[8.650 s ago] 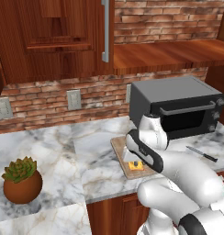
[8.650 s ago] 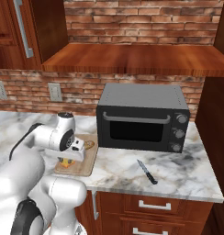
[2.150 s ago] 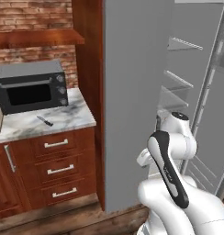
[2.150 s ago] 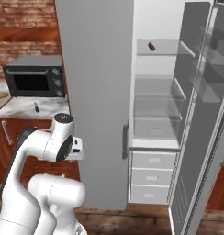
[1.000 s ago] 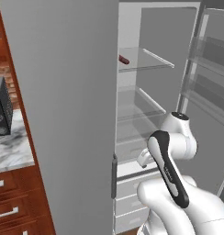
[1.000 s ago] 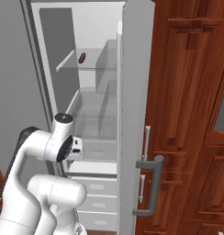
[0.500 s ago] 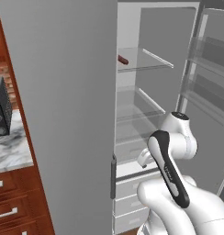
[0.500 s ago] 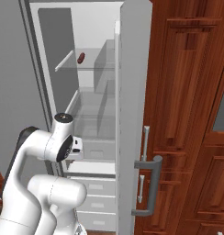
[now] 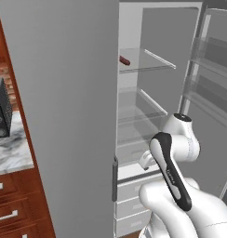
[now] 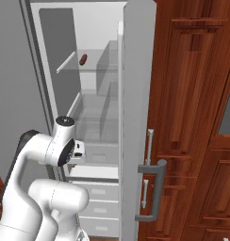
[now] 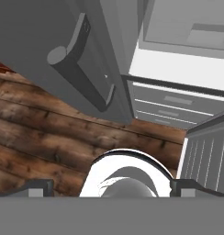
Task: Retrieve the sausage and cheese from the fridge and place them on the cutting board on the counter.
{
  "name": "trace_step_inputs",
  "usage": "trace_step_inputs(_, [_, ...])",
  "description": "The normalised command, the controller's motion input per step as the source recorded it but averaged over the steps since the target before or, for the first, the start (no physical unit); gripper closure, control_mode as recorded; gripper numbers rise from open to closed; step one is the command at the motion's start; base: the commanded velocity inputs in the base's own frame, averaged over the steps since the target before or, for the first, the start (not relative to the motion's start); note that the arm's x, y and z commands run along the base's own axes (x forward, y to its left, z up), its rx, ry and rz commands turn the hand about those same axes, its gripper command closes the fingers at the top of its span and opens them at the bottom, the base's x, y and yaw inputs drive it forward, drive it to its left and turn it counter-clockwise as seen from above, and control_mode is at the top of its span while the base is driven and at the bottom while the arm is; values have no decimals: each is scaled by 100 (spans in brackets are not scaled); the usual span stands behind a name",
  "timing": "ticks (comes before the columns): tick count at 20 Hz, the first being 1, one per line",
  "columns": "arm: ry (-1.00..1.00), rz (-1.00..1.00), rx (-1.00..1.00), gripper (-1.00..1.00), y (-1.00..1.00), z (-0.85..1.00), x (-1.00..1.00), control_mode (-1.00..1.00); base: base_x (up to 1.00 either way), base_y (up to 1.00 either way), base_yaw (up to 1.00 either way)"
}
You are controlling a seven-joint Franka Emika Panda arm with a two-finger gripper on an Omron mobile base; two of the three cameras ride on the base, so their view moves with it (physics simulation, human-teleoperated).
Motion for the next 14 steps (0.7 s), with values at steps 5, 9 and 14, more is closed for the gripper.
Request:
trace_step_inputs(5, [0, 0, 0, -100, 0, 0, 0, -100, 0, 0, 0])
trace_step_inputs(9, [0, 0, 0, -100, 0, 0, -1, -100, 0, 0, 0])
trace_step_inputs(14, [-15, 0, -3, -100, 12, 8, 2, -100, 0, 0, 0])
